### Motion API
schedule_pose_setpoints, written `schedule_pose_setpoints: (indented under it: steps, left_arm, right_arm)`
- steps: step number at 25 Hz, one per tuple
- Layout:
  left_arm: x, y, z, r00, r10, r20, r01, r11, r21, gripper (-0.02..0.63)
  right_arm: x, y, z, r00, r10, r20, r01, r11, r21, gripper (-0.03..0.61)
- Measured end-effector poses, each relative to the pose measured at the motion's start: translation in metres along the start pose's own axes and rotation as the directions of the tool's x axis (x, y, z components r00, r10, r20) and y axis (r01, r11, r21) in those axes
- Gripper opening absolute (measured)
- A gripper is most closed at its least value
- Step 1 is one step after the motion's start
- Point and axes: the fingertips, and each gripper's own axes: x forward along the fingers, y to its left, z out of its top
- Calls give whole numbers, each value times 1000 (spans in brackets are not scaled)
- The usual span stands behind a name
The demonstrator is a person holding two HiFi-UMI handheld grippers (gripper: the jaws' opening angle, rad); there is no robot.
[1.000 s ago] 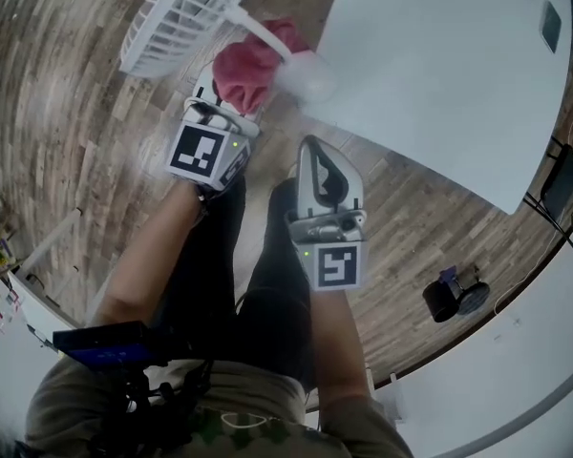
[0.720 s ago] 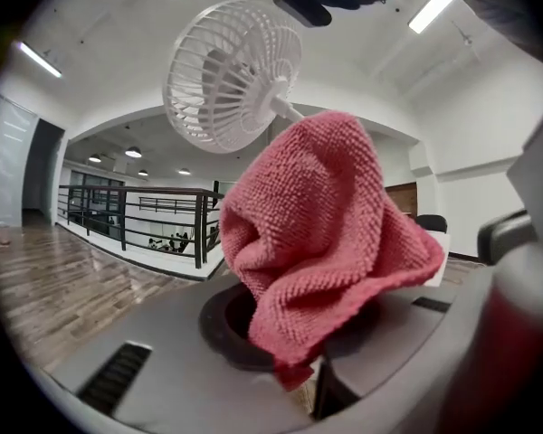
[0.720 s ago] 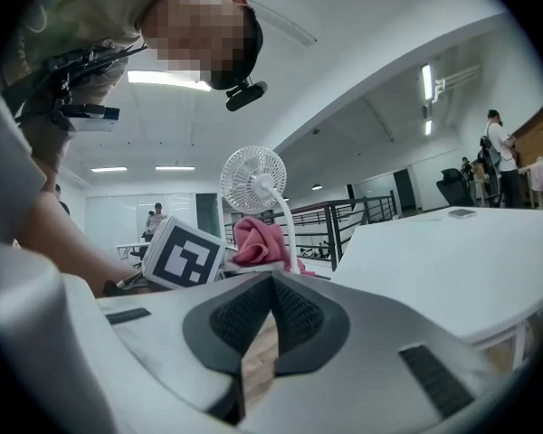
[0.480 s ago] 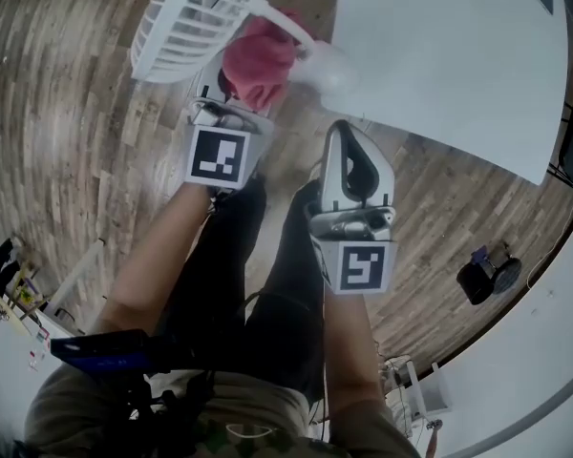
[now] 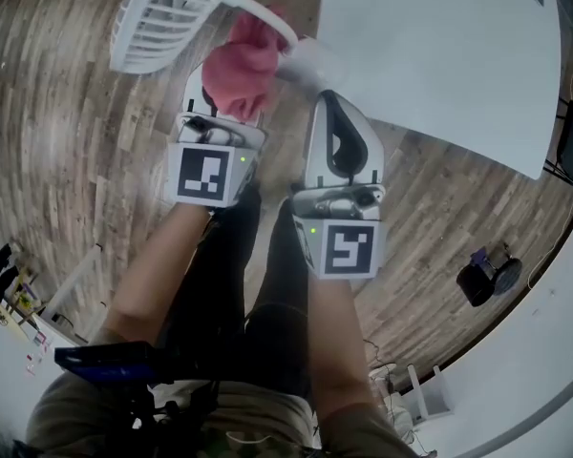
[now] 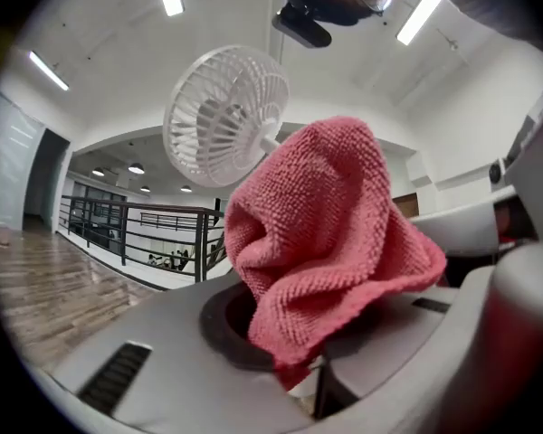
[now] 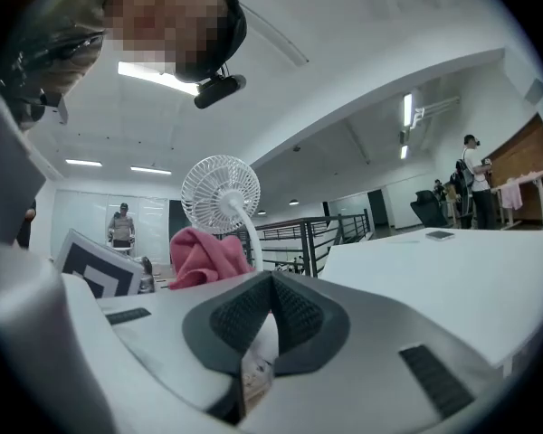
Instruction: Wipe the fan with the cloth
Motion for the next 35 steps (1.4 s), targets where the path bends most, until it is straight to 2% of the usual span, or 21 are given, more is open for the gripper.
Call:
schedule_pose_setpoints:
  steps: [3,8,15,22,30,33,35]
  left_arm:
    - [2,-7,10,999,-47,26,48,999,-17,84]
    - [2,-7,4,999,-47,23,48,998,-47,84]
    - [6,-5,-14,998,-56,-26,54,996,-77,84]
    - [8,-4,-17,996,-70,-51,68,997,-41,86]
    - [2,30,-30,999,-6,-40,5,1000,-18,86]
    - [1,49,-45,993,47,-109,-48,999,-1,84]
    - [-4,68,-58,983,97,-158,-102,994,-28,83]
  right_arm:
    - [10,5,2,1000,-2,17,2,1000,28,-2]
    - [13,5,4,1000,-17,16,16,998,54,-3]
    - [13,9,0,1000,-8,4,8,999,50,-3]
    - [14,17,-5,1000,13,-13,-13,999,33,-2]
    - [14,16,-11,999,20,-26,-20,1000,15,-3]
    - [13,15,-13,999,19,-30,-19,1000,12,-3]
    - [13,15,-14,999,21,-33,-21,1000,7,-3]
